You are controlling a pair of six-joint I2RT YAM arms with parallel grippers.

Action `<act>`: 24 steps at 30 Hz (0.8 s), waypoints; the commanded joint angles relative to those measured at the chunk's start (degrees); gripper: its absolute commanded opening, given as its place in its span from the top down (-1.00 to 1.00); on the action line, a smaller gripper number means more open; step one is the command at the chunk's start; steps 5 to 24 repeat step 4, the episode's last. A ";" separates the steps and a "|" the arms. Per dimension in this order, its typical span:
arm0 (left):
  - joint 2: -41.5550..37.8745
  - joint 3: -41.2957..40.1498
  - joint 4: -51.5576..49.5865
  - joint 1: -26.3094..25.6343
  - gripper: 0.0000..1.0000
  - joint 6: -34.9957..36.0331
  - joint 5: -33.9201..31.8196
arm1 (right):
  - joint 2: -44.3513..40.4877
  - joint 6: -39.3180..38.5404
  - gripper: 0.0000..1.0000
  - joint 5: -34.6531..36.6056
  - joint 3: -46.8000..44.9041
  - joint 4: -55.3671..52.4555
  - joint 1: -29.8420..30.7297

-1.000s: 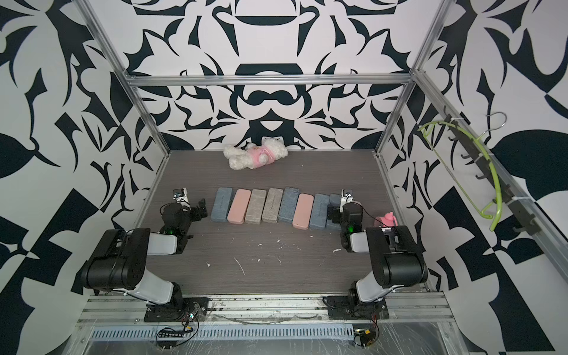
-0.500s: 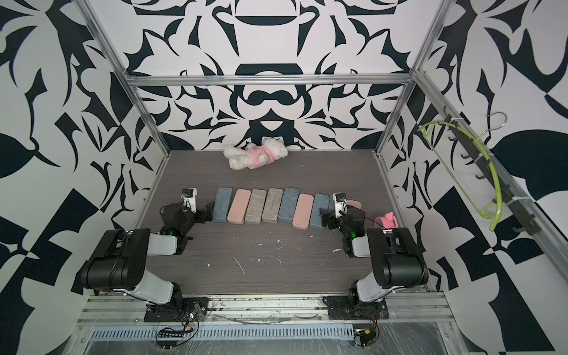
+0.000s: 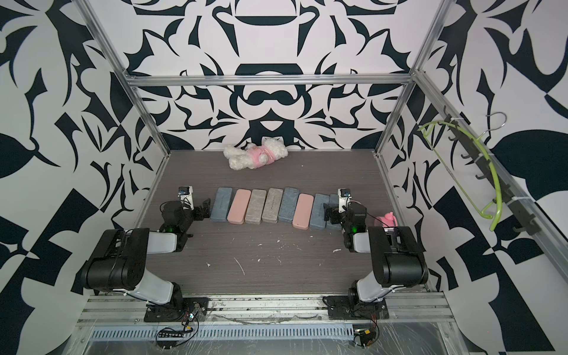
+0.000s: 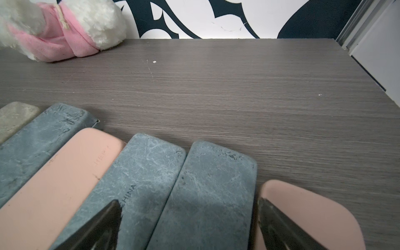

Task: Close the glasses case
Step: Reset both arms

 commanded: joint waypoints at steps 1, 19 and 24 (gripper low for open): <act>-0.10 0.76 -0.91 0.13 -0.99 -0.33 -0.53 | 0.07 1.31 -1.00 0.63 1.64 0.15 -0.37; -0.20 0.74 -0.85 0.08 -0.98 -0.38 -0.56 | -0.50 1.64 -1.00 2.99 1.27 -0.33 -0.40; -0.20 0.74 -0.85 0.08 -0.98 -0.38 -0.56 | -0.50 1.64 -1.00 2.99 1.27 -0.33 -0.40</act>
